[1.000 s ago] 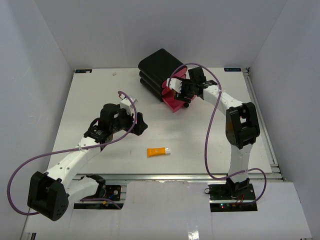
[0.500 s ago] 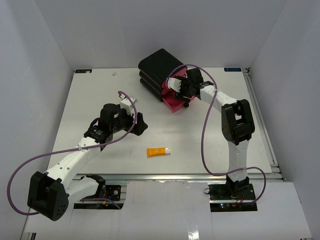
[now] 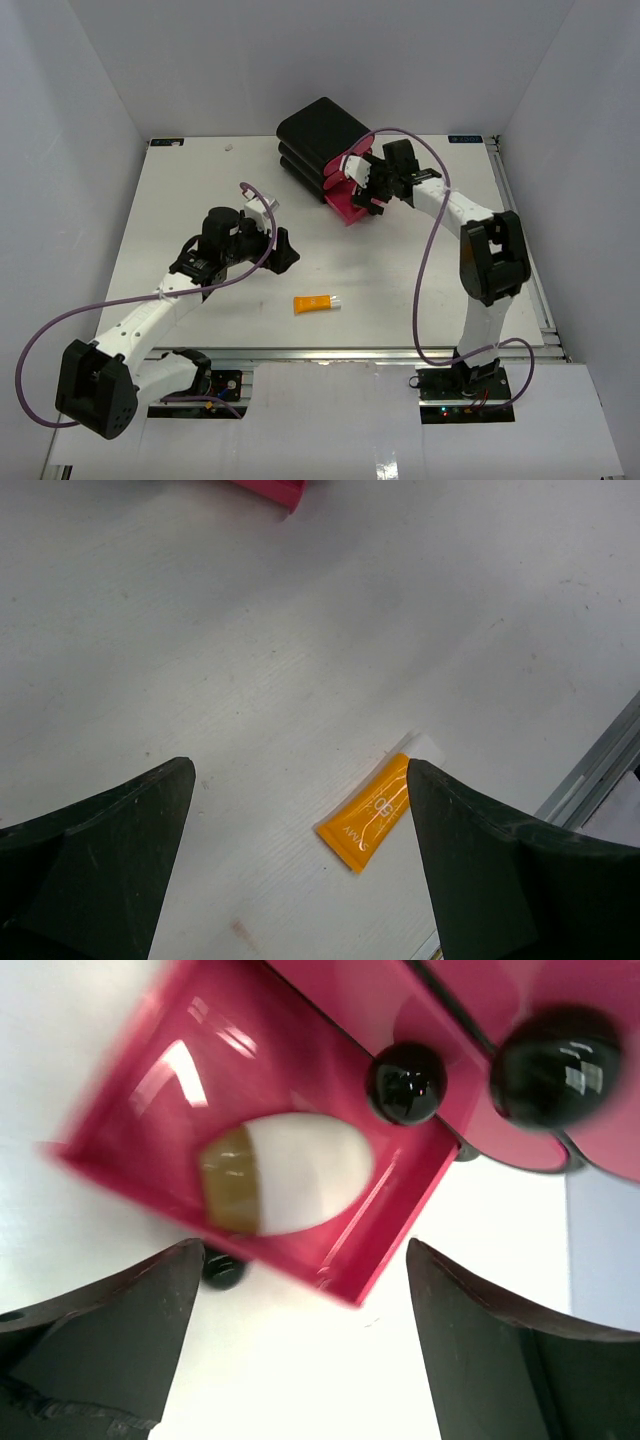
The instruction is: Organize the makeup
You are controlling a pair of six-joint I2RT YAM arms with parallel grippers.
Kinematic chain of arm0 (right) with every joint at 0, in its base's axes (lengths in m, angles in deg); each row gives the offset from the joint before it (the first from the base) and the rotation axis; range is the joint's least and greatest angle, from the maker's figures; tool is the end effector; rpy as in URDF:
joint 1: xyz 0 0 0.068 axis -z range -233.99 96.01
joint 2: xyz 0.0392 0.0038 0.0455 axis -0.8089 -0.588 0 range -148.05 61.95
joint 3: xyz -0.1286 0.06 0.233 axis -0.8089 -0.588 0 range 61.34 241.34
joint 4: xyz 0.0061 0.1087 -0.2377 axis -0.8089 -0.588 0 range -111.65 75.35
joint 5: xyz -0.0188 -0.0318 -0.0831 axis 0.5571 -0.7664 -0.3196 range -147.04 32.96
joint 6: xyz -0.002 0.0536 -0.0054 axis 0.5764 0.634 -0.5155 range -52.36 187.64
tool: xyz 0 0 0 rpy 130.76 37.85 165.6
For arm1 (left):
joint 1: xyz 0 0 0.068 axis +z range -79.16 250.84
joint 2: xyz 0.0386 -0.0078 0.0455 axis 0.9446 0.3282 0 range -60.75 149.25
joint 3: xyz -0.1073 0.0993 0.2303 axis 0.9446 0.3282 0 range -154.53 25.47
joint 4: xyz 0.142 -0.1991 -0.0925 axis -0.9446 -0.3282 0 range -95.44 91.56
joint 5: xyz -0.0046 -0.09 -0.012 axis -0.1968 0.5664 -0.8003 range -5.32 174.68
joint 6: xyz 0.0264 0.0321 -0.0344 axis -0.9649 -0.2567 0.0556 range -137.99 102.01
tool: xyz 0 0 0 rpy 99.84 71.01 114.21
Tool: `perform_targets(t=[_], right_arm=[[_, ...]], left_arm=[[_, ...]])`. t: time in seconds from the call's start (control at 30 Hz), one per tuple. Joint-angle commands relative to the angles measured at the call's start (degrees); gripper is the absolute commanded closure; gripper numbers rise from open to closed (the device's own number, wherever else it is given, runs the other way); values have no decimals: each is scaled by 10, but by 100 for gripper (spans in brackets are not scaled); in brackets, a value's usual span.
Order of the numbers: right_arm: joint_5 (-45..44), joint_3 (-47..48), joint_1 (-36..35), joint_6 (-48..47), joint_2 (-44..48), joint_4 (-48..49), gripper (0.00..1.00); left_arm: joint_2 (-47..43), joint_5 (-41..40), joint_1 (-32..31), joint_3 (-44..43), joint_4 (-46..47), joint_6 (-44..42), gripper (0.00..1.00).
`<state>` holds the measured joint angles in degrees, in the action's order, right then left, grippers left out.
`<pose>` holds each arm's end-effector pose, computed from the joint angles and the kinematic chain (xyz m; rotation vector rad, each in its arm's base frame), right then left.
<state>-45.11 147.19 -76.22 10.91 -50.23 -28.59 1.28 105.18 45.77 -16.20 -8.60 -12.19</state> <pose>0.4127 0.1768 0.2327 -1.5175 1.6706 -0.0848 0.2115 -0.1126 0.2631 0.5741 2.0655 -0.6960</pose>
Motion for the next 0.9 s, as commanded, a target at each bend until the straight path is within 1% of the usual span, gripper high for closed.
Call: perform_targets(t=[0.0, 0.03, 0.13, 0.17, 0.23, 0.3, 0.37, 0.47, 0.6, 0.67, 0.87], right_arm=[[159, -55, 18, 103, 154, -40, 10], [213, -71, 22, 111, 180, -59, 9], [310, -139, 32, 126, 268, -108, 8], [354, -178, 33, 125, 291, -129, 8], [395, -219, 38, 119, 353, -149, 7], [439, -257, 45, 104, 392, -166, 6], [459, -308, 61, 91, 441, -172, 5], [494, -359, 92, 80, 480, -167, 4], [576, -391, 178, 81, 502, -166, 4], [586, -395, 194, 79, 509, -168, 4], [594, -401, 202, 76, 520, -171, 4]], left_arm=[[15, 41, -19, 3, 12, -5, 2], [18, 41, -32, 3, 10, -6, 2], [38, 32, -66, -1, 0, -8, 2], [45, 24, -90, -3, -3, -10, 2], [60, -10, -123, -11, -16, -13, 2], [82, -41, -165, -20, -33, -19, 2], [103, -79, -193, -33, -49, -26, 2], [133, -144, -227, -55, -71, -38, 3], [194, -185, -263, -88, -107, -72, 4], [215, -196, -283, -104, -122, -87, 5], [267, -235, -304, -125, -135, -116, 8]])
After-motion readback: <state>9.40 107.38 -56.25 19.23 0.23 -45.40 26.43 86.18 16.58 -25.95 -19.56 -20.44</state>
